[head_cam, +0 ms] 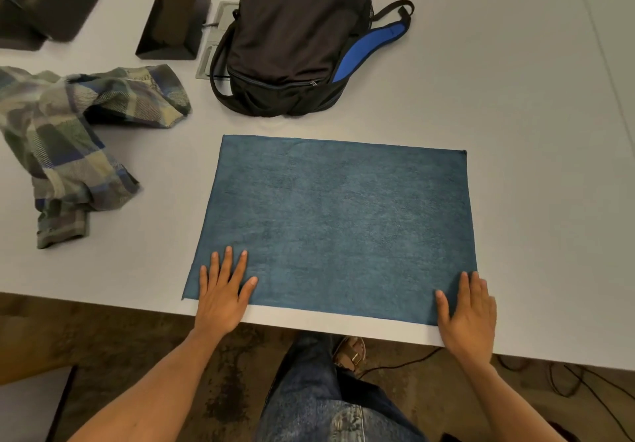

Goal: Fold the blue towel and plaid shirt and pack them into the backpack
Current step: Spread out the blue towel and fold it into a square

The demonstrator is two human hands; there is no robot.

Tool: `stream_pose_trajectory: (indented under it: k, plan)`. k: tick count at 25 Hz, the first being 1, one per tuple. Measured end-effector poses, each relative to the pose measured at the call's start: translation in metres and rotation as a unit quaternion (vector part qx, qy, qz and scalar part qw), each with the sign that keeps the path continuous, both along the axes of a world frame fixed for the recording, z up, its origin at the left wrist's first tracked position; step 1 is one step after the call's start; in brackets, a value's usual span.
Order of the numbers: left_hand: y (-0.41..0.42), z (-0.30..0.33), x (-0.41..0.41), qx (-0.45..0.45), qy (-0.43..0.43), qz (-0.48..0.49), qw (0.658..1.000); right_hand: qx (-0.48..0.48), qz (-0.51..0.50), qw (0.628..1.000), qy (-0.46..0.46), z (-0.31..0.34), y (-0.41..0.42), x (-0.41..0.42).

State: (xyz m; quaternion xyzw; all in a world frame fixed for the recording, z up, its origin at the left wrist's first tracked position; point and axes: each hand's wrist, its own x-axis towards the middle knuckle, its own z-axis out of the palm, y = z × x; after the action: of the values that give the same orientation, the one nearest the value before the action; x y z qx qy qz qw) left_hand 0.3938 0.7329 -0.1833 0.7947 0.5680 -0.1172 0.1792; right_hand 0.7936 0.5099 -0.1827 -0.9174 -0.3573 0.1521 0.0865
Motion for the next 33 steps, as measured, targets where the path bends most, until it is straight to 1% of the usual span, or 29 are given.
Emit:
stream_pose_trajectory:
  k: [3, 6, 8, 11, 16, 21, 25, 28, 33]
  plan:
    - [-0.004, 0.004, 0.0, -0.014, -0.011, 0.005, 1.0, 0.027, -0.068, 0.997, -0.022, 0.006, -0.001, -0.007]
    - [-0.004, 0.006, -0.008, -0.018, -0.012, 0.005, 1.0, 0.049, -0.137, 0.989, -0.011, 0.013, 0.004, -0.008]
    - [-0.005, 0.007, -0.017, -0.02, -0.019, 0.014, 1.0, 0.044, -0.176, 0.983, 0.008, 0.018, 0.008, -0.003]
    - [-0.007, 0.006, -0.025, -0.035, -0.016, 0.012, 0.999, 0.048, -0.223, 0.972, 0.06, 0.02, 0.012, 0.004]
    - [-0.007, 0.0, -0.025, -0.04, -0.021, 0.01, 0.999, 0.067, -0.261, 0.954, 0.134, 0.028, 0.019, -0.002]
    - [-0.006, 0.008, -0.033, -0.023, -0.058, 0.003, 0.998, 0.149, -0.244, 0.948, 0.142, 0.042, 0.037, -0.025]
    - [0.009, 0.012, -0.049, -0.001, -0.086, 0.001, 0.996, 0.192, -0.189, 0.953, 0.14, 0.056, 0.06, -0.054]
    - [0.035, 0.011, -0.062, 0.014, -0.09, 0.004, 0.996, 0.209, -0.125, 0.962, 0.126, 0.065, 0.084, -0.077]
    - [0.083, 0.01, -0.08, 0.029, -0.087, -0.009, 0.996, 0.208, -0.044, 0.97, 0.115, 0.068, 0.128, -0.122]
